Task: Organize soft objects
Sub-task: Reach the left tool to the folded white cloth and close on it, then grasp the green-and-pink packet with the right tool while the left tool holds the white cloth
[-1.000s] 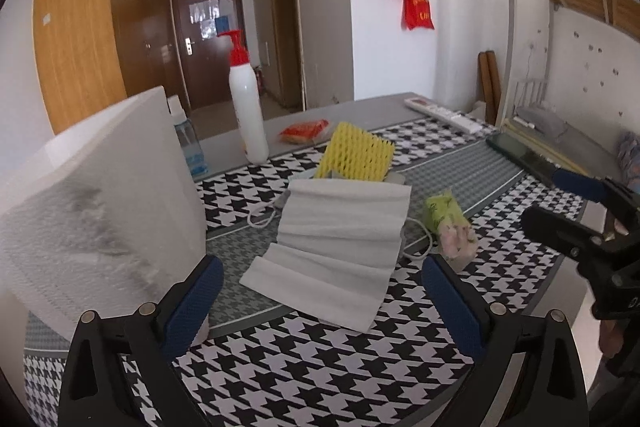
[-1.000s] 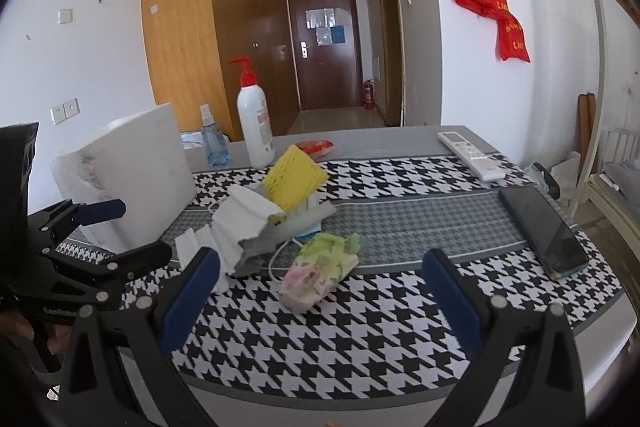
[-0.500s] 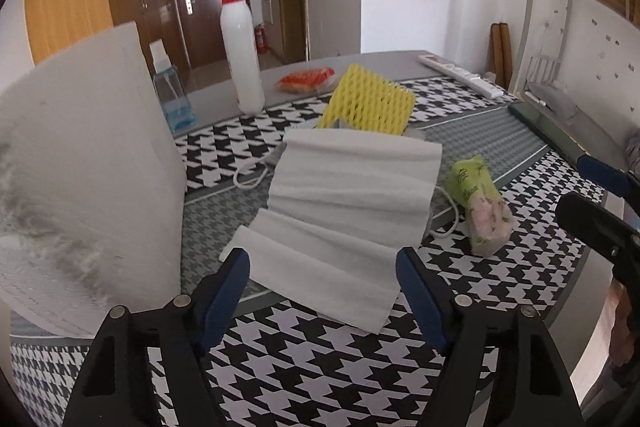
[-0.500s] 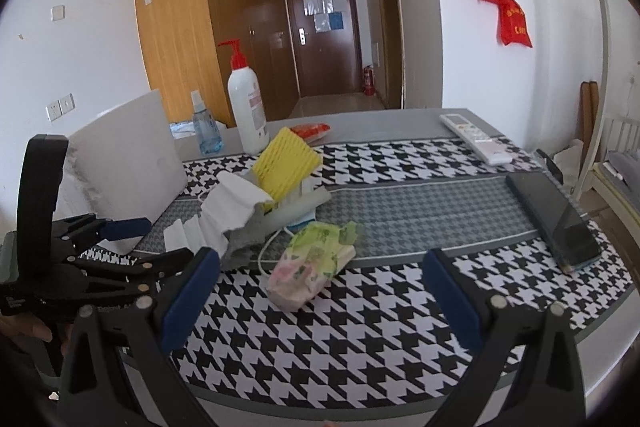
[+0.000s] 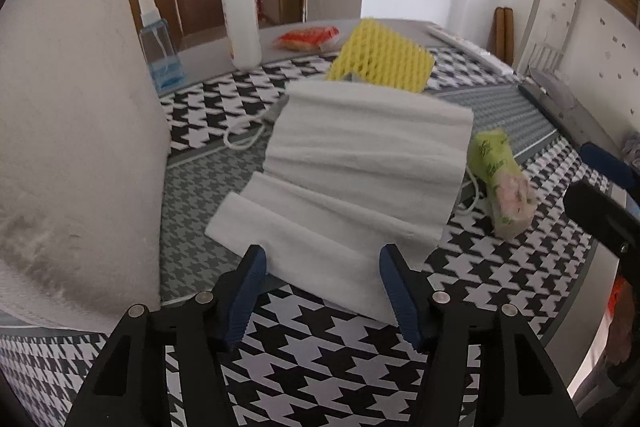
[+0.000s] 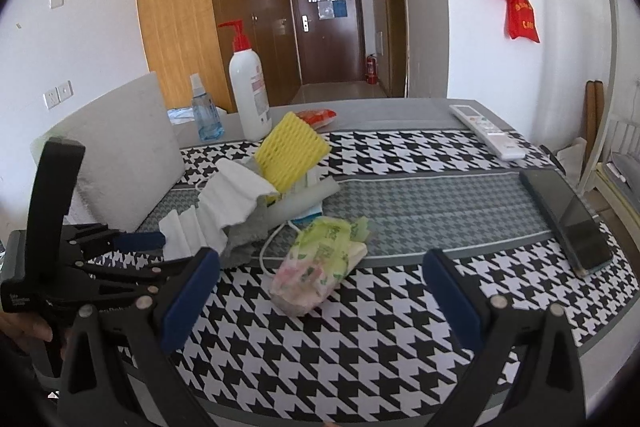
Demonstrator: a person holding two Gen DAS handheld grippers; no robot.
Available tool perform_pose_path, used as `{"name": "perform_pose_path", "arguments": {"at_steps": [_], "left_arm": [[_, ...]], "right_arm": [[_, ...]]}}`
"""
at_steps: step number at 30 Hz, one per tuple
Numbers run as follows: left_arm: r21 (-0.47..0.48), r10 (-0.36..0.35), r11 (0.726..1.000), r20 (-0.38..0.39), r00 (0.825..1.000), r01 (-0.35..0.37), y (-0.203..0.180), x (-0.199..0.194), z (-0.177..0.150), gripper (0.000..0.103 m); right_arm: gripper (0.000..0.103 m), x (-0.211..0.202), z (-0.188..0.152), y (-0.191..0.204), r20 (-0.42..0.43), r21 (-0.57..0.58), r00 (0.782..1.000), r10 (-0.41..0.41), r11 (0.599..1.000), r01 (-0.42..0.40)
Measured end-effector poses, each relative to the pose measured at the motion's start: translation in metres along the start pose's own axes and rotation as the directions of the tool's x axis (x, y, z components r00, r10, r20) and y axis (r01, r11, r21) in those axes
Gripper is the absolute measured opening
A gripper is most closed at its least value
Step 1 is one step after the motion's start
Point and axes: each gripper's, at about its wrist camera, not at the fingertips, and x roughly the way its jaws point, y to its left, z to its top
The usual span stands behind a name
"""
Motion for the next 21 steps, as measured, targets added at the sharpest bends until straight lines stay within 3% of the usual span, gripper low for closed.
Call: {"name": "perform_pose_path", "arguments": {"at_steps": [9,13,15,17,21], "left_arm": [[0.019,-0.018,1.0,0.007,1.0,0.018,0.002,0.002,0.001,0.059],[0.027,-0.022,0.999,0.019,1.0,0.021,0.004,0.0,0.001,0.036],[0.029,-0.034,0.999,0.029,0.999,0.033,0.005,0.001,0.001,0.019],[0.005,-0.052,0.999,0.032,0.998,0.052,0.009,0.001,0.003,0.01],[-0.024,-0.085,0.996,0.036,0.996,0.086,0.015,0.0,0.003,0.007]], "right_arm": [[0.102,0.011,0.001,0.002,-0.034,0.002,0.999,-0.015,1.0,0.015],[0.102,0.016,-0.001,0.004,-0.063,-0.001,0.998,-0.024,1.0,0.024],[0.102,0.019,-0.001,0.004,-0.077,-0.001,0.997,-0.029,1.0,0.029],[0.102,0.022,-0.001,0.004,-0.094,-0.005,0.995,-0.036,0.999,0.036],[0.102,0.025,0.0,0.006,-0.121,-0.014,0.991,-0.049,0.999,0.048]]}}
